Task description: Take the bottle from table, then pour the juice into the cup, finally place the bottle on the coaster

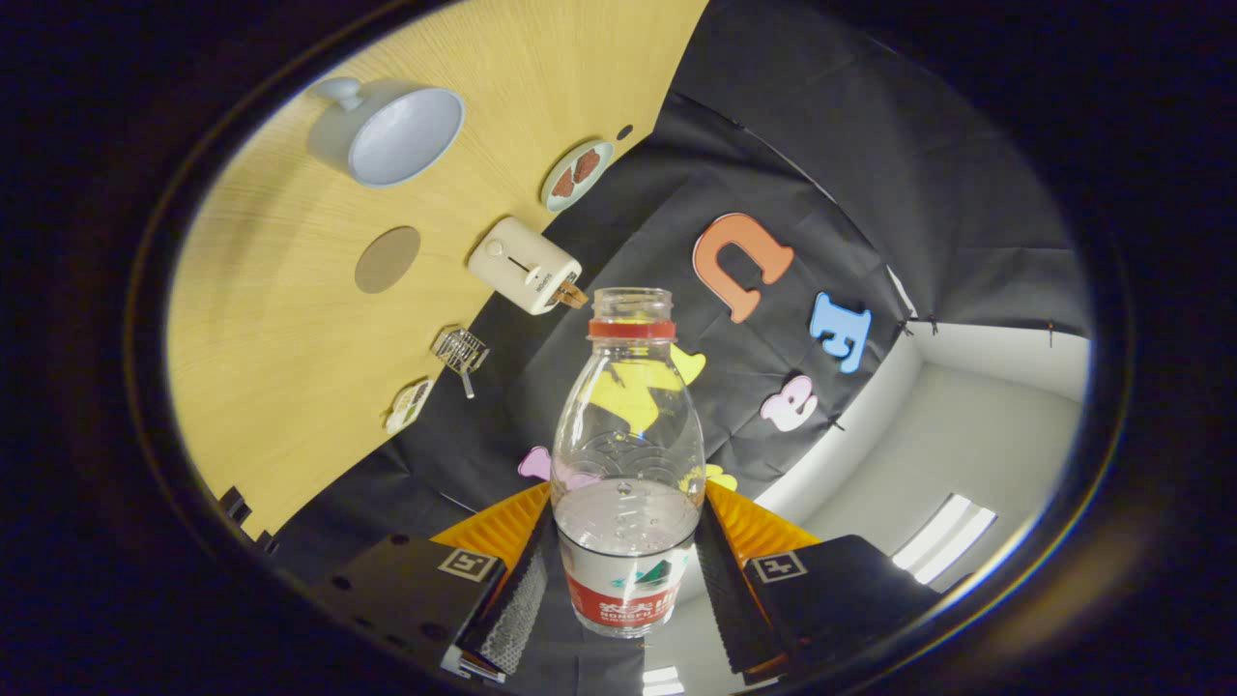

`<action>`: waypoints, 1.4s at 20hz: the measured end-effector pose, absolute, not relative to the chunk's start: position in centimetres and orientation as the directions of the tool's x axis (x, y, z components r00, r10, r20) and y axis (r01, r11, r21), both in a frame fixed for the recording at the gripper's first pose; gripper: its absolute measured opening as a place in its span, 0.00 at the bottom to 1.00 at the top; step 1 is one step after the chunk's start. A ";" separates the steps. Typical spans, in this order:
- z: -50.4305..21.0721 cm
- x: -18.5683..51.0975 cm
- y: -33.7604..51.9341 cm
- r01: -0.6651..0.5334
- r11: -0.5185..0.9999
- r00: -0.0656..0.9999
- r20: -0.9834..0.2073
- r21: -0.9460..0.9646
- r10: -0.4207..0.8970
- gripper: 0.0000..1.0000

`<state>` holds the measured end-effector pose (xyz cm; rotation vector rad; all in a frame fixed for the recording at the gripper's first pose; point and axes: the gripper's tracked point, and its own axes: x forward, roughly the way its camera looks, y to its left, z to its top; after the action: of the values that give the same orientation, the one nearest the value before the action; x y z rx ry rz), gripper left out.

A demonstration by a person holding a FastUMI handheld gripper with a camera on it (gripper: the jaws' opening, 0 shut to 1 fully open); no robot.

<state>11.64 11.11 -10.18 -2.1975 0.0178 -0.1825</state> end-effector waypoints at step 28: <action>-15.2 12.3 7.4 0.072 0.156 0.983 0.044 -0.985 -0.176 0.81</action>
<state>12.33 7.36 -15.16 -1.4030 0.0881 -0.1780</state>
